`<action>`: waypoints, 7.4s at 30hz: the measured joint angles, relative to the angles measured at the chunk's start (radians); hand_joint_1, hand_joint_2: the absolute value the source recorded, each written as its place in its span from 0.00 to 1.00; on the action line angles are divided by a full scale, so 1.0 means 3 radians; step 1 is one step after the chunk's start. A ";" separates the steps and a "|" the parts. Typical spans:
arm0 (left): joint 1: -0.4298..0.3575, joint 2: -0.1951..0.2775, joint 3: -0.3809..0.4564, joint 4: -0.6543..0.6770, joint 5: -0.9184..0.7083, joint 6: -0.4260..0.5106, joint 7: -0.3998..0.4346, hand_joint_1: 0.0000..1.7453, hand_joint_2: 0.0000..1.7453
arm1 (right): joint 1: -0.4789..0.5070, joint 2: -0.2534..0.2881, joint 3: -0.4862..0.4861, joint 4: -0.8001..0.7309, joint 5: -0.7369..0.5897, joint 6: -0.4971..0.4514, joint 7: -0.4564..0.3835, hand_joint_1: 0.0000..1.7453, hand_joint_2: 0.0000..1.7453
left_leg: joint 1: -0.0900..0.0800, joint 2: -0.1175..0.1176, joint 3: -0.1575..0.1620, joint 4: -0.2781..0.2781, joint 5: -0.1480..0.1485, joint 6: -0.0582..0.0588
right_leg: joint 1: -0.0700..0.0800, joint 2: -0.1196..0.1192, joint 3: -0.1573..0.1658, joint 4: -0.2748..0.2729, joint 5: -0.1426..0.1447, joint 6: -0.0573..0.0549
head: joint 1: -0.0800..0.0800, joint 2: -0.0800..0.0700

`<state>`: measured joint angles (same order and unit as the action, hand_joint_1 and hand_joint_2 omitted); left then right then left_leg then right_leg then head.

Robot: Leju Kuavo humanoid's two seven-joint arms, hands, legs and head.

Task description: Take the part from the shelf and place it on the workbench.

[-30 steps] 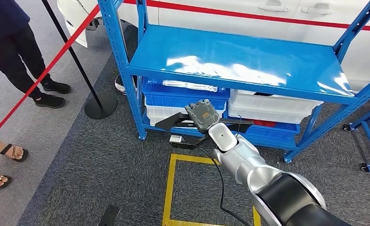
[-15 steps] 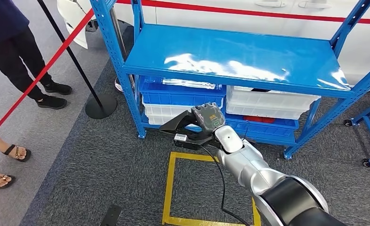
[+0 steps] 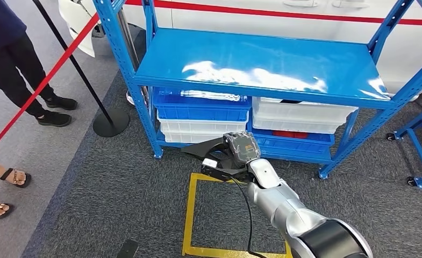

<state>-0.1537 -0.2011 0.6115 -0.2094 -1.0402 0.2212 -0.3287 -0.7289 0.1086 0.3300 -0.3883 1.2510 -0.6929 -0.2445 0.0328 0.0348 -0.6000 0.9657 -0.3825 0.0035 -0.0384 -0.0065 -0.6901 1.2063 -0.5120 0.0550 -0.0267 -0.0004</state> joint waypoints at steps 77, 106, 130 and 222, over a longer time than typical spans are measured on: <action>0.0202 0.0072 0.0132 0.0005 0.0117 -0.0225 0.0253 0.00 1.00 | 0.0661 -0.0070 -0.1029 -0.1042 -0.0037 -0.0011 -0.0401 1.00 1.00 | -0.0066 -0.0118 -0.0133 0.0848 -0.0566 -0.0082 | 0.0085 0.0237 0.0211 -0.0628 0.0347 -0.0259 | 0.0001 0.0000; 0.0215 0.0068 0.0160 0.0005 -0.0001 -0.0361 0.0318 0.00 1.00 | -0.0156 -0.0829 -0.0176 -0.0985 -0.0872 0.0182 -0.0214 1.00 1.00 | -0.0089 -0.0087 -0.0298 0.1121 -0.0722 -0.0045 | 0.0106 0.0165 0.0195 -0.0648 0.0351 -0.0261 | 0.0007 0.0000; 0.0220 0.0054 0.0171 0.0006 0.0011 -0.0285 0.0309 0.00 1.00 | 0.0037 -0.1004 -0.0049 -0.1281 -0.0882 0.0108 -0.0047 1.00 1.00 | -0.0130 0.0235 0.0160 0.0147 -0.0308 0.0002 | 0.0115 -0.0089 0.0191 -0.0640 0.0334 -0.0184 | 0.0008 0.0000; 0.0223 0.0038 0.0217 0.0010 -0.0110 -0.0250 0.0114 0.00 1.00 | 0.0451 -0.0958 0.0049 -0.1703 -0.0739 0.0168 0.0126 1.00 1.00 | -0.0104 0.0264 0.0180 0.0131 -0.0327 -0.0048 | 0.0096 -0.0093 0.0214 -0.0650 0.0300 -0.0159 | 0.0010 0.0000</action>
<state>-0.0869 -0.1897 0.6766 -0.2064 -1.0732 0.1461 -0.2945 -0.5936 -0.1787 0.3448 -0.8992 1.0294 -0.6427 -0.2067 0.0015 0.1141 -0.5462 1.0049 -0.4805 -0.0108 -0.0097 -0.0345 -0.6260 1.0112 -0.4219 0.0074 -0.0236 -0.0004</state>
